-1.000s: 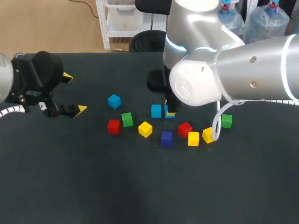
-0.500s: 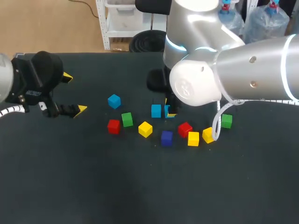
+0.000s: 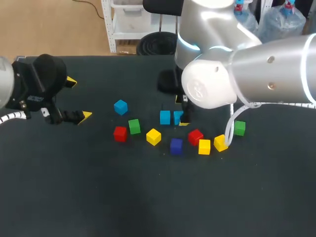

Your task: Place the blue cubes, place green cubes on the blue cubes, place the yellow cubes on the green cubes, then place the red cubes on the yellow cubes, and place purple cube on the red cubes.

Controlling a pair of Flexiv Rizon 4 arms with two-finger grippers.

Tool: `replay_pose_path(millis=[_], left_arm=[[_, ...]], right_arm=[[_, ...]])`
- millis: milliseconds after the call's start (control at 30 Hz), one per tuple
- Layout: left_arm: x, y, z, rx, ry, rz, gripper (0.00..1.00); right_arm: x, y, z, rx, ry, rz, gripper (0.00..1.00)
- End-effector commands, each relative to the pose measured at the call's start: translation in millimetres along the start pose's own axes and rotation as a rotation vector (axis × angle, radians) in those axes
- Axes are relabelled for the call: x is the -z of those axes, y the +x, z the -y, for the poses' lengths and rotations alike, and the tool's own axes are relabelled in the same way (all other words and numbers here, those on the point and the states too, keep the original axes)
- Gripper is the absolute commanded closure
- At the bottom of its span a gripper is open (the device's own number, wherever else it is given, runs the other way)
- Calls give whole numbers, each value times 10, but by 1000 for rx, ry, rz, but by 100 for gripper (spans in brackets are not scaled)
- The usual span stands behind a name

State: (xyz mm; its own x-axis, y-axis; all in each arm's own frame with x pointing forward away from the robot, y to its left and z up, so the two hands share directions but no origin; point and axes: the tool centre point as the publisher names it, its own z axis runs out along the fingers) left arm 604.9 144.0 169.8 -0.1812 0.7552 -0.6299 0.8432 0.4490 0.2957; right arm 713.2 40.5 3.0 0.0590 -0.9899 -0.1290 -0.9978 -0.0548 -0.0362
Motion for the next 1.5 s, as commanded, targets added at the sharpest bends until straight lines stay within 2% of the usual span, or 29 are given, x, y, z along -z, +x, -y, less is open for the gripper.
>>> replay_pose_path(millis=[33, 200, 367, 667, 867, 1167, 1500], left_arm=[[2, 3, -8, -1, 2, 0, 0], [2, 3, -8, -1, 2, 0, 0], [2, 3, -8, -1, 2, 0, 0], [2, 3, -8, -1, 2, 0, 0], [2, 3, -8, -1, 2, 0, 0], [2, 3, -8, -1, 2, 0, 0], [2, 3, -8, -1, 2, 0, 0]], right_arm=[[106, 99, -21, -8, 18, 21, 0], [264, 251, -8, -36, 40, 59, 0], [401, 490, -36, -61, 56, 101, 0], [635, 991, -119, -87, 108, 271, 0], [764, 1267, -193, -104, 142, 350, 0], [860, 1669, -354, -146, 121, 503, 0], [1034, 2063, -619, -156, 152, 560, 0]])
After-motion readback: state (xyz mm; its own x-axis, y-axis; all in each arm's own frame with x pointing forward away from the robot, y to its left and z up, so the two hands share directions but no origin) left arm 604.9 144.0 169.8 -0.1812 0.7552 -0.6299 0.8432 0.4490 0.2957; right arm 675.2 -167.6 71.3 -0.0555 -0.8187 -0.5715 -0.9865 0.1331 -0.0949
